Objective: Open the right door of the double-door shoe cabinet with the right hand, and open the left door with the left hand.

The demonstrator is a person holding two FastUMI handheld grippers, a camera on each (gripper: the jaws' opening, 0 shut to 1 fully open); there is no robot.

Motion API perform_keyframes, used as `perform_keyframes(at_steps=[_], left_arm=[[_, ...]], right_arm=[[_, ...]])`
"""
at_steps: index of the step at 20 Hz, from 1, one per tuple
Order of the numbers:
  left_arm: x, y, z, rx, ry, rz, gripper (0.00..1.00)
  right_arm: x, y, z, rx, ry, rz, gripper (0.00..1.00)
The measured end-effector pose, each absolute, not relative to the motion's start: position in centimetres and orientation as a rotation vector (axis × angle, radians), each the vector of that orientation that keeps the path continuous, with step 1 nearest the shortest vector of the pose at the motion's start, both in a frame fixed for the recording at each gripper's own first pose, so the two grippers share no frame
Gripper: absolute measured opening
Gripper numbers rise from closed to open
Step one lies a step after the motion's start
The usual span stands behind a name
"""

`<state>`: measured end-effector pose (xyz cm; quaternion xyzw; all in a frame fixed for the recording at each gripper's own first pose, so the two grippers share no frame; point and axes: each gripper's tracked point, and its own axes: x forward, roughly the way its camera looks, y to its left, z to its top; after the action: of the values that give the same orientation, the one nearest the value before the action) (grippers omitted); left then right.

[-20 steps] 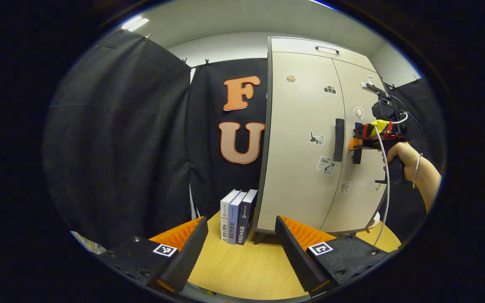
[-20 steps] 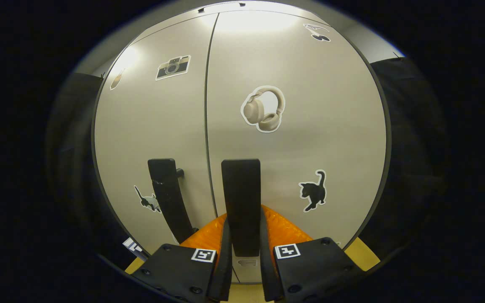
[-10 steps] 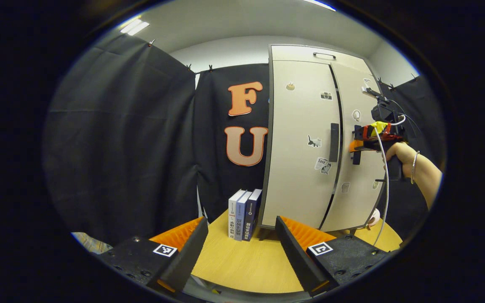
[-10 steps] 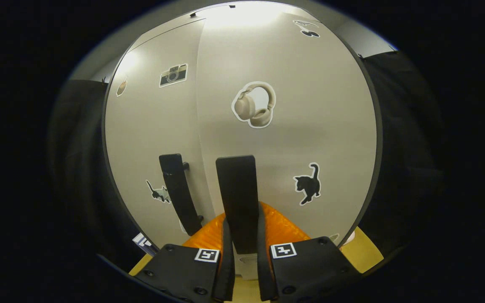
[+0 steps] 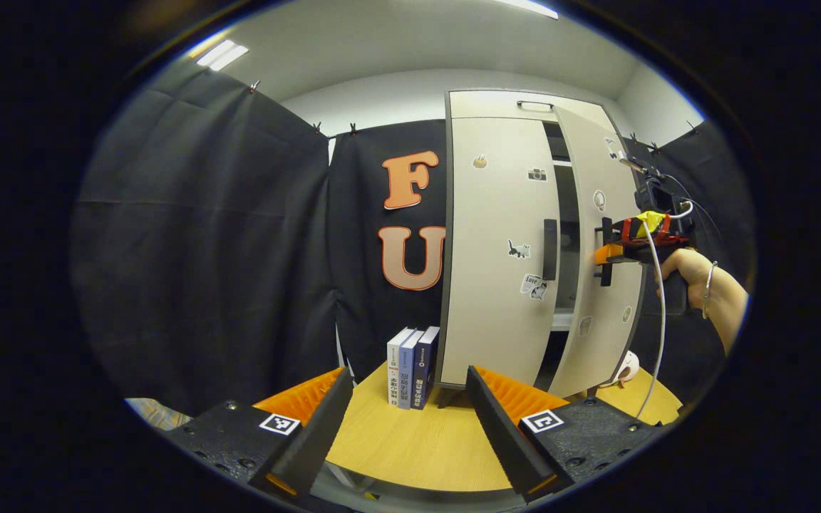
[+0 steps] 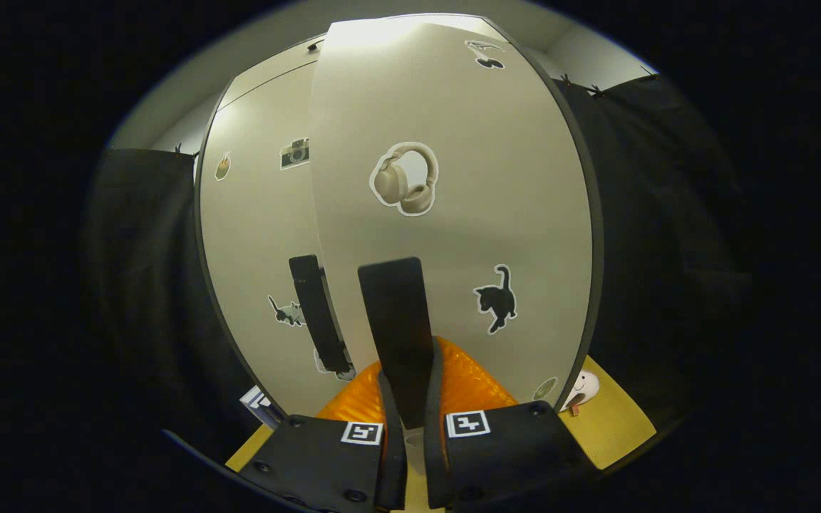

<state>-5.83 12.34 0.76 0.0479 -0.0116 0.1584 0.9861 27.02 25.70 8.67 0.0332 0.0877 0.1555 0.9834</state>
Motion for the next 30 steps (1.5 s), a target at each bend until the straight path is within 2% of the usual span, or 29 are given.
perform_keyframes(at_steps=[7, 24, 28, 29, 30], left_arm=[[-5.6, 11.1, 1.3, 0.071, -0.047, 0.3, 0.98], [-2.5, 9.3, 0.3, 0.042, -0.029, 0.219, 0.98], [-1.7, 9.0, 0.3, 0.05, -0.024, 0.209, 0.98], [-1.5, 8.7, 0.3, 0.05, -0.025, 0.203, 0.98], [-1.3, 8.4, 0.3, 0.049, -0.024, 0.196, 0.98]], right_arm=[[25.9, 23.7, 9.0, 0.018, 0.16, 0.327, 0.19], [25.1, 19.3, 9.5, -0.01, 0.14, 0.208, 0.18], [25.4, 17.5, 9.7, -0.01, 0.125, 0.142, 0.17], [25.3, 17.1, 9.8, -0.007, 0.119, 0.119, 0.09], [25.3, 16.5, 9.8, -0.013, 0.116, 0.1, 0.09]])
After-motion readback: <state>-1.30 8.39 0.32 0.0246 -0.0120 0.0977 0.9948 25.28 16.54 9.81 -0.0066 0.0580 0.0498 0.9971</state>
